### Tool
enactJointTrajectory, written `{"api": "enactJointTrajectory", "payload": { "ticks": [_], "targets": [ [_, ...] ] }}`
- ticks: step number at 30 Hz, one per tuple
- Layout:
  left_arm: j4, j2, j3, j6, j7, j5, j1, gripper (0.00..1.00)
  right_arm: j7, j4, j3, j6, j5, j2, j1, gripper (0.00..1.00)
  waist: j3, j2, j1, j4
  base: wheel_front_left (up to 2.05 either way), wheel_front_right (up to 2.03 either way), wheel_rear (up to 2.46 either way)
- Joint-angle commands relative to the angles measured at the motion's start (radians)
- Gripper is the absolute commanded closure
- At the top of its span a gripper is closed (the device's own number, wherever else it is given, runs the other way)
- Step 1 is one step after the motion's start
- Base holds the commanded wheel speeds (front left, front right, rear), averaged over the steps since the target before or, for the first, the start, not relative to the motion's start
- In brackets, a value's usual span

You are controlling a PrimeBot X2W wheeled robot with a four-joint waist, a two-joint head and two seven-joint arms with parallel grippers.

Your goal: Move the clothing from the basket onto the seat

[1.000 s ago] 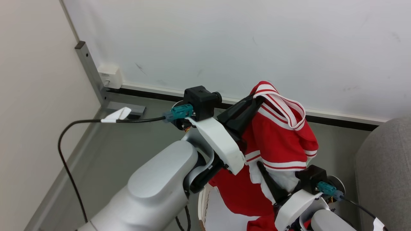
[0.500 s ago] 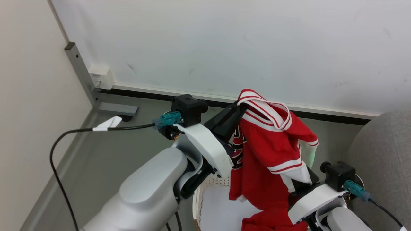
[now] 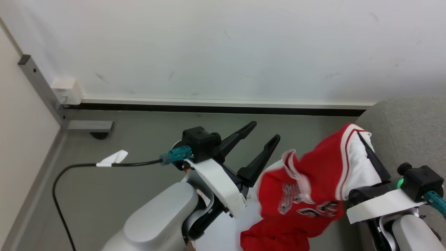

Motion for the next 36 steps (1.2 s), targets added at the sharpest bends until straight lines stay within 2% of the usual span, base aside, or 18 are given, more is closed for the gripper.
{"api": "enactJointTrajectory", "payload": {
  "ticks": [1, 14, 20, 27, 36],
  "targets": [
    [-0.006, 0.008, 0.0, -0.004, -0.008, 0.014, 0.015, 0.0, -0.001, -0.015, -0.013, -0.002, -0.01, -0.011, 0.011, 1.0, 0.007, -0.0001, 0.0, -0.035, 0.0, 0.0, 0.0],
    [-0.056, 0.011, -0.013, -0.014, -0.045, 0.057, 0.083, 0.0, -0.001, -0.132, -0.062, -0.002, -0.038, -0.012, 0.1, 1.0, 0.033, -0.0001, 0.0, -0.251, 0.0, 0.0, 0.0],
    [-0.061, 0.008, -0.015, -0.019, -0.051, 0.087, 0.099, 0.0, 0.0, -0.172, -0.054, -0.002, -0.054, -0.005, 0.155, 1.0, 0.036, -0.0001, 0.0, -0.328, 0.0, 0.0, 0.0],
    [-0.06, 0.0, -0.006, -0.024, -0.052, 0.119, 0.109, 0.0, 0.0, -0.198, -0.061, -0.002, -0.06, 0.002, 0.179, 1.0, 0.043, -0.0001, 0.0, -0.375, 0.0, 0.0, 0.0],
    [-0.055, -0.007, 0.007, -0.031, -0.053, 0.142, 0.108, 0.0, -0.001, -0.223, -0.069, -0.002, -0.071, 0.001, 0.135, 1.0, 0.063, -0.0001, 0.0, -0.379, 0.0, 0.0, 0.0]
  ]
}}
